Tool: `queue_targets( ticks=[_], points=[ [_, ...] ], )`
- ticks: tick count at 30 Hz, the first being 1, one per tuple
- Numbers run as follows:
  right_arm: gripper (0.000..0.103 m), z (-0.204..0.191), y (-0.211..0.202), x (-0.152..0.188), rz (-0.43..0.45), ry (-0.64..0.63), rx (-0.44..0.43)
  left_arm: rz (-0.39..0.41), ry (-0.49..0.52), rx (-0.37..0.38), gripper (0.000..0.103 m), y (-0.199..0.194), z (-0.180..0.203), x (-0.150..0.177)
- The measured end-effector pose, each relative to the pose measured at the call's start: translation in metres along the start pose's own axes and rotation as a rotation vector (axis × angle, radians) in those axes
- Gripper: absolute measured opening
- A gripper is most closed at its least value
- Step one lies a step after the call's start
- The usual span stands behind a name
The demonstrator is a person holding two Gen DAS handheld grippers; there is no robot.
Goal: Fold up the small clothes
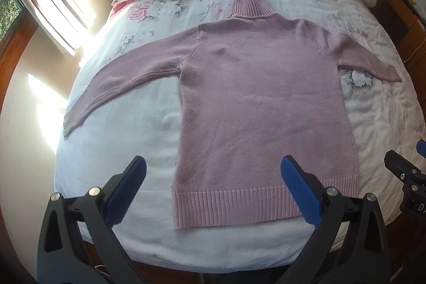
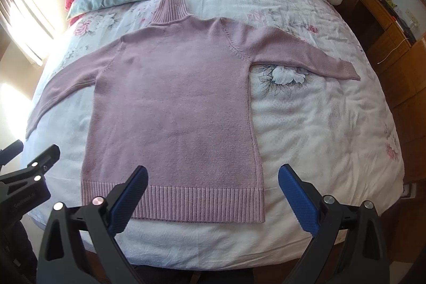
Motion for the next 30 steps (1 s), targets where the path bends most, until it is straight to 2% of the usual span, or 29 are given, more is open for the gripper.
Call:
queue_targets(
  ticks=[13,30],
  points=[
    [0.099,0.014,0.026,-0.033,-0.019,-0.015,-0.031,0.01,-0.019,-0.02,0.1,0.021,0.011,-0.02],
    [0.099,0.021,0.037,-0.042,-0.031,-0.015,-0.035,0.014,-0.003,-0.04,0.1,0.023,0.018,-0.025]
  ],
)
Point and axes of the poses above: each gripper's, at about its wrist camera, not at the fingertips, and y roughly the way its jaws point, z to its right, x to its underside, the point moved 9 cm from there along y, roughly the way its jaws point, and after that the axes turned 13 degrees about -z, right-handed, at the moved point
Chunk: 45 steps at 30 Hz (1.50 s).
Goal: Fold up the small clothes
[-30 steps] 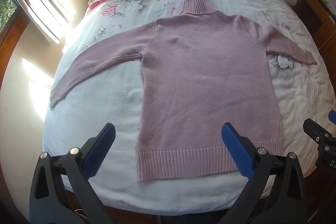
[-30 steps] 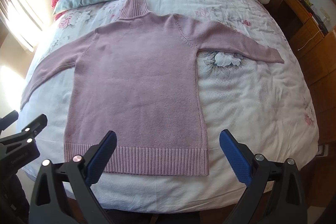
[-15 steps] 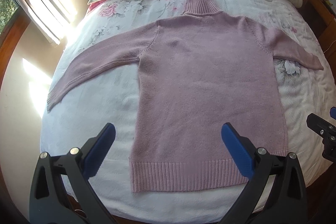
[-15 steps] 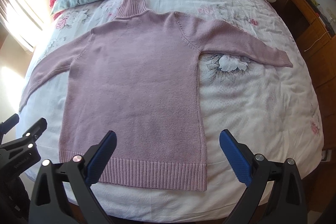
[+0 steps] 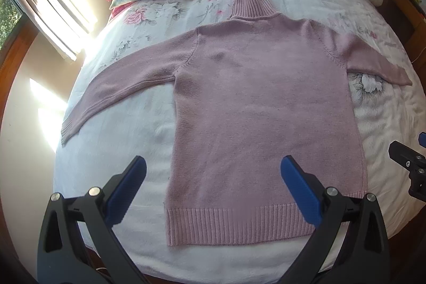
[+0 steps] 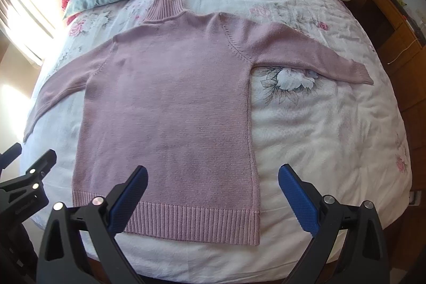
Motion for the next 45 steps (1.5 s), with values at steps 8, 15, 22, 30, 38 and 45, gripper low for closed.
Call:
queue_targets(
  ticks=[8,15,22,30,38,45],
  points=[
    [0.099,0.001,0.004,-0.006,0.003,0.004,0.001,-0.004,-0.001,-0.01,0.1,0.001,0.0,0.002],
    [0.099,0.004,0.002,0.003,0.002,0.007,-0.005,-0.002,0.005,-0.013,0.1,0.001,-0.001,0.002],
    [0.099,0.008,0.007,0.004,-0.007,0.003,-0.005,-0.007,0.01,-0.019,0.1,0.003,0.003,0.0],
    [0.099,0.008,0.009,0.001,-0.009,0.005,-0.009,-0.011,0.009,-0.02,0.1,0.005,0.005,-0.001],
    [0.099,0.019,0.016,-0.011,-0.016,0.014,-0.015,-0.017,0.024,-0.01,0.1,0.016,0.021,-0.014],
    [0.099,0.1,0.031,-0.057,0.059,0.087,-0.027,-0.009,0.066,0.013,0.1,0.038,0.072,-0.058]
  ],
)
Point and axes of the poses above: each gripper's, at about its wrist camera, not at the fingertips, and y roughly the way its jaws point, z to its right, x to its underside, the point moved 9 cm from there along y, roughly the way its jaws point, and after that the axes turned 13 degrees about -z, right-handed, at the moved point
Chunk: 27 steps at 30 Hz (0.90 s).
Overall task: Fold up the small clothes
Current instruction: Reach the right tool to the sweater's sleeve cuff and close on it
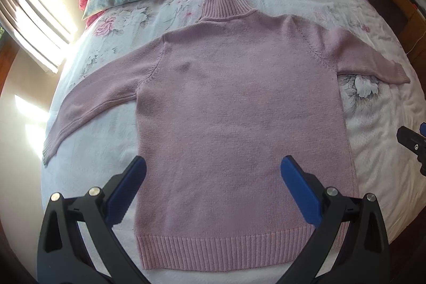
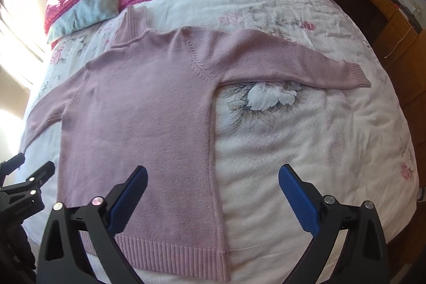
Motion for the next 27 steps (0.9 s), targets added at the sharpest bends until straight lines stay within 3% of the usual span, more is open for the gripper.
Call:
queue_targets(
  ticks=[6,9,14,18,22,24,27],
  points=[
    [0.099,0.152,0.026,-0.08,0.008,0.139,0.082,0.048,-0.025,0.021,0.1,0.015,0.062,-0.087],
    [0.099,0.227,0.04,-0.116,0.018,0.212,0.075,0.085,-0.029,0.036,0.1,0.018,0.102,-0.13],
    [0.098,0.331,0.083,-0.166,-0.042,0.287,0.076,0.104,-0.004,0.043,0.1,0.028,0.17,-0.178],
    [0.093,0.383,0.123,-0.193,-0.13,0.273,0.124,0.106,0.026,0.048,0.1,0.036,0.214,-0.199],
    [0.09,0.413,0.155,-0.203,-0.194,0.303,0.073,0.102,0.037,0.051,0.1,0.043,0.24,-0.206],
    [0.083,0.421,0.168,-0.205,-0.223,0.305,0.06,0.103,0.04,0.048,0.1,0.046,0.245,-0.205],
    [0.083,0.431,0.179,-0.204,-0.233,0.337,-0.003,0.097,0.039,0.03,0.1,0.052,0.245,-0.202]
  ],
)
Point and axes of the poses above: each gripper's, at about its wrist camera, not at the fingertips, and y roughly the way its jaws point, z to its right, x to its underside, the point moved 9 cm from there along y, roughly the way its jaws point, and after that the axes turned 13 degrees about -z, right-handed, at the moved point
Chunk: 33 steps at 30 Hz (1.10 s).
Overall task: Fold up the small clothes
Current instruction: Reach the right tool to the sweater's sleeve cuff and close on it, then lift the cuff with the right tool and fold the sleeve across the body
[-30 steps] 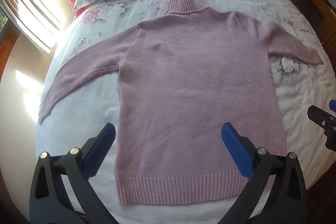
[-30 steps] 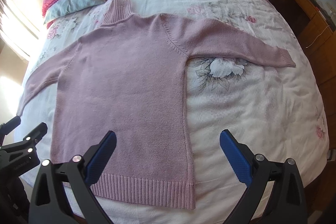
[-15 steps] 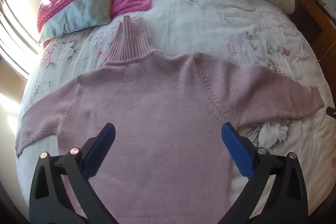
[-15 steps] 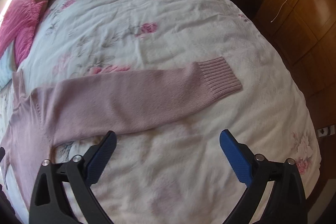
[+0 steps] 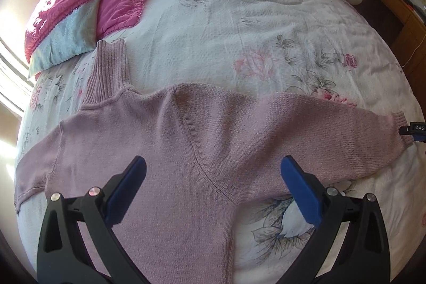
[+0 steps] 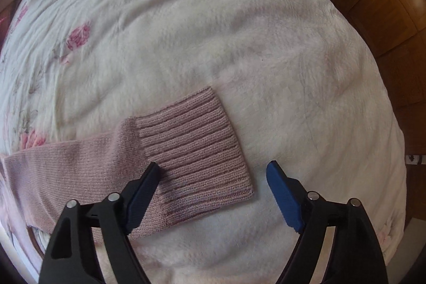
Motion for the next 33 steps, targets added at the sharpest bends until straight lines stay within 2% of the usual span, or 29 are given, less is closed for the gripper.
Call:
queue_targets(
  ticks=[1,2,3,4,5,6,7,11,14,16,19,22,24,27,30,33],
  points=[
    [0.082,0.002,0.003,0.0,-0.006,0.006,-0.025,-0.003,-0.002,-0.005,0.1,0.002,-0.002,0.001],
    [0.075,0.002,0.004,-0.001,-0.003,0.005,-0.049,-0.009,-0.005,-0.011,0.1,0.004,-0.003,0.002],
    [0.06,0.0,0.005,0.0,-0.002,-0.004,-0.08,-0.017,-0.01,-0.013,0.1,0.006,-0.004,0.003],
    [0.054,-0.002,0.005,0.001,-0.002,-0.012,-0.096,-0.023,-0.015,-0.013,0.1,0.008,-0.005,0.004],
    [0.037,-0.005,0.004,0.003,0.002,-0.03,-0.104,-0.027,-0.02,-0.015,0.1,0.01,-0.007,0.004],
    [0.016,-0.012,0.002,0.005,0.003,-0.058,-0.15,-0.03,-0.023,-0.017,0.1,0.01,-0.008,0.005],
    [0.016,-0.018,-0.001,0.008,0.004,-0.069,-0.189,-0.031,-0.026,-0.021,0.1,0.01,-0.01,0.006],
    [0.016,-0.024,-0.036,0.014,0.114,-0.116,-0.153,-0.03,-0.033,-0.029,0.1,0.007,-0.022,0.012],
    [0.016,-0.011,-0.06,0.02,0.185,-0.071,-0.193,-0.025,-0.038,-0.041,0.1,0.007,-0.036,0.018],
    [0.016,0.004,-0.053,0.02,0.17,-0.029,-0.16,-0.033,-0.044,-0.052,0.1,0.012,-0.045,0.022],
    [0.016,0.018,-0.021,0.016,0.088,0.031,-0.102,-0.068,-0.071,-0.05,0.1,0.021,-0.061,0.029],
    [0.015,0.009,-0.022,0.021,0.136,0.04,-0.067,-0.075,-0.095,-0.042,0.1,0.02,-0.08,0.034],
    [0.015,-0.012,-0.044,0.023,0.21,0.017,-0.091,-0.063,-0.105,-0.046,0.1,0.016,-0.096,0.034],
    [0.015,-0.067,-0.08,0.032,0.283,-0.087,-0.111,-0.05,-0.128,-0.046,0.1,0.01,-0.122,0.035],
    [0.015,-0.136,-0.096,0.05,0.303,-0.227,-0.082,-0.043,-0.156,-0.046,0.1,0.007,-0.149,0.037],
    [0.015,-0.206,-0.098,0.071,0.293,-0.335,-0.127,-0.045,-0.18,-0.045,0.1,0.006,-0.172,0.042]
  ],
)
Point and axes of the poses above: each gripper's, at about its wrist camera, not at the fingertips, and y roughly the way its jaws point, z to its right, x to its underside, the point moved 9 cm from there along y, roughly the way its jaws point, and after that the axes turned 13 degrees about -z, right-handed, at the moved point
